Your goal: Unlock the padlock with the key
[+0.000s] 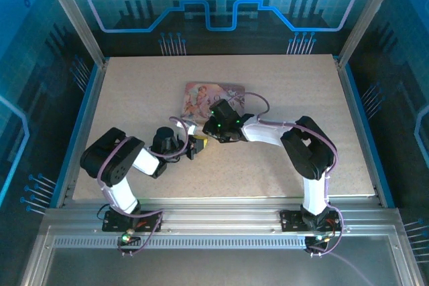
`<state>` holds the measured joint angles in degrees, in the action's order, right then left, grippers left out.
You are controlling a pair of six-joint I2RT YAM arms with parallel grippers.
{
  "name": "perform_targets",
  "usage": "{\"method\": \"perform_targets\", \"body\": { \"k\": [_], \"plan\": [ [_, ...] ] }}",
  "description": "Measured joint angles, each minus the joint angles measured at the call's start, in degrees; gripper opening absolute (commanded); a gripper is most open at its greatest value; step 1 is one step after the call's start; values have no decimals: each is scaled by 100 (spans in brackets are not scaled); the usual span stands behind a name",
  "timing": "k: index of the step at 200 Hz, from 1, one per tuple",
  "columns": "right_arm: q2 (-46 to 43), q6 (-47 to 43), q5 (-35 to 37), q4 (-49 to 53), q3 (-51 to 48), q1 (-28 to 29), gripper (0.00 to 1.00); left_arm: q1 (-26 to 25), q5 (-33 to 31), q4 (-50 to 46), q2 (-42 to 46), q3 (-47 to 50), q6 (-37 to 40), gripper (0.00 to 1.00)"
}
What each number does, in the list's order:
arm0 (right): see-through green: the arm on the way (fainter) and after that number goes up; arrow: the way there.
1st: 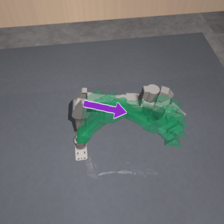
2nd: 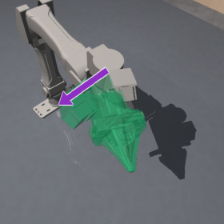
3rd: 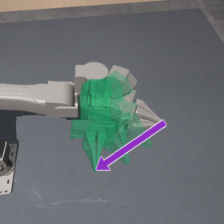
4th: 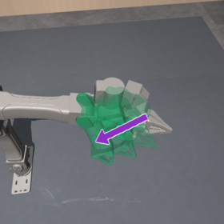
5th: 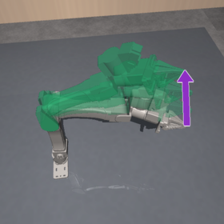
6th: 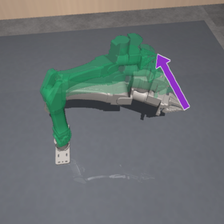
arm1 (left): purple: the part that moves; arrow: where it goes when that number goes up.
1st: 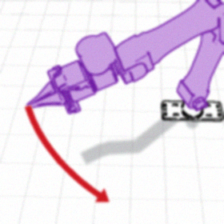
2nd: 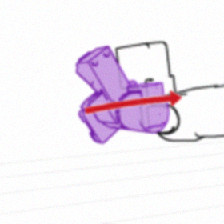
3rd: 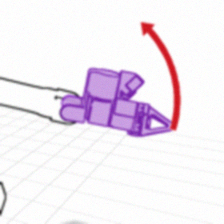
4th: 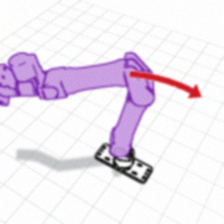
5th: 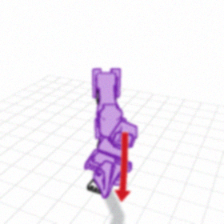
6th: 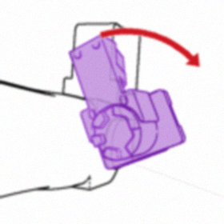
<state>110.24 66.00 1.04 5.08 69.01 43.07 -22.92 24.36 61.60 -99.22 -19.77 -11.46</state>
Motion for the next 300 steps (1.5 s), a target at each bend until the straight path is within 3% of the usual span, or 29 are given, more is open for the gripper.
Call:
{"method": "perform_targets", "body": {
  "k": [41,94,145,209,236,300],
  "plan": [
    [4,57,13,-33,-9,22,0,-9,-17,-396,133,-109,63,0],
    [4,166,57,-258,-116,-13,0,-94,-162,223,-225,-96,-160,0],
    [7,-28,131,387,118,-7,0,-859,-1641,-599,289,-98,1182,0],
    [81,-269,142,863,387,17,0,-1683,-3423,-669,426,-9,2549,0],
    [81,-328,157,874,387,39,0,-1493,-3064,-942,531,-66,2273,0],
    [76,-354,133,684,365,55,0,-302,-586,-603,350,-74,39,0]
  ]
}}
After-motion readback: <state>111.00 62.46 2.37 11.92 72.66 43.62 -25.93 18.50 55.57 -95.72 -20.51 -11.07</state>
